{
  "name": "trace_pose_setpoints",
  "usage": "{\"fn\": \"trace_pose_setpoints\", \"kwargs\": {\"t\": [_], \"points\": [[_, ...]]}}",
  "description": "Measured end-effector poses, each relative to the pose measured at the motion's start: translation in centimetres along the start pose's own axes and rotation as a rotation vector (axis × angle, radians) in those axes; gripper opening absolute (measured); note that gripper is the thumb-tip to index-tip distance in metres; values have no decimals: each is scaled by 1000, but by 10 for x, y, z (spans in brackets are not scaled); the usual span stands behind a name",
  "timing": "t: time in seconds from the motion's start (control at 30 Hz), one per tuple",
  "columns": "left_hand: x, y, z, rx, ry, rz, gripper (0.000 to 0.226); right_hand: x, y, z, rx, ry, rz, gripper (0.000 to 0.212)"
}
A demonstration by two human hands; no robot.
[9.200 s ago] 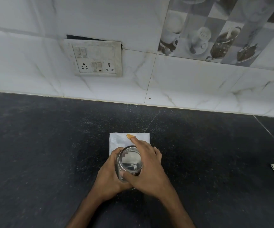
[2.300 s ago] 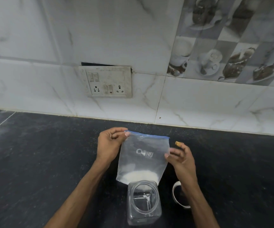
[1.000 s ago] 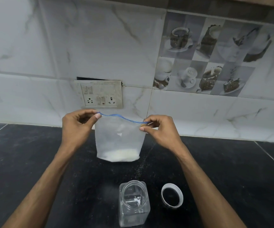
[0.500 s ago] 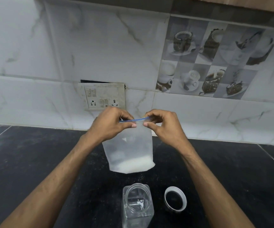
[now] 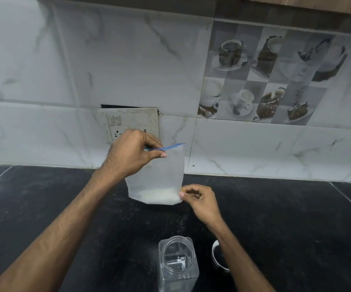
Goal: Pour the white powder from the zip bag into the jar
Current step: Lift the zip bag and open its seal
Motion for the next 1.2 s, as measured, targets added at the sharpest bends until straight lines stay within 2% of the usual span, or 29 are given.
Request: {"fn": "trace_pose_setpoints", "kwargs": {"t": [0.17, 0.4, 0.57, 1.2], "points": [[-8, 18, -7, -71, -44, -129, 13, -6, 14, 4, -85, -121, -71, 8], [-12, 32, -24, -119, -115, -256, 12, -25, 40, 8, -222, -124, -216, 11], [-13, 31, -27, -128, -156, -303, 15, -29, 47, 10, -234, -162, -159, 8], [-4, 34, -33, -134, -186, -351, 16, -34, 51, 4, -325, -281, -177, 8]]}}
Point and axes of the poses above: each hand's wrist, its own z-axis towards the middle knuckle, its own x-axis out of the palm, y = z × x, the point moved 4 cm from there along z, towards the middle knuckle, and after that the axes turned 6 degrees about x, right-handed, at the moved point
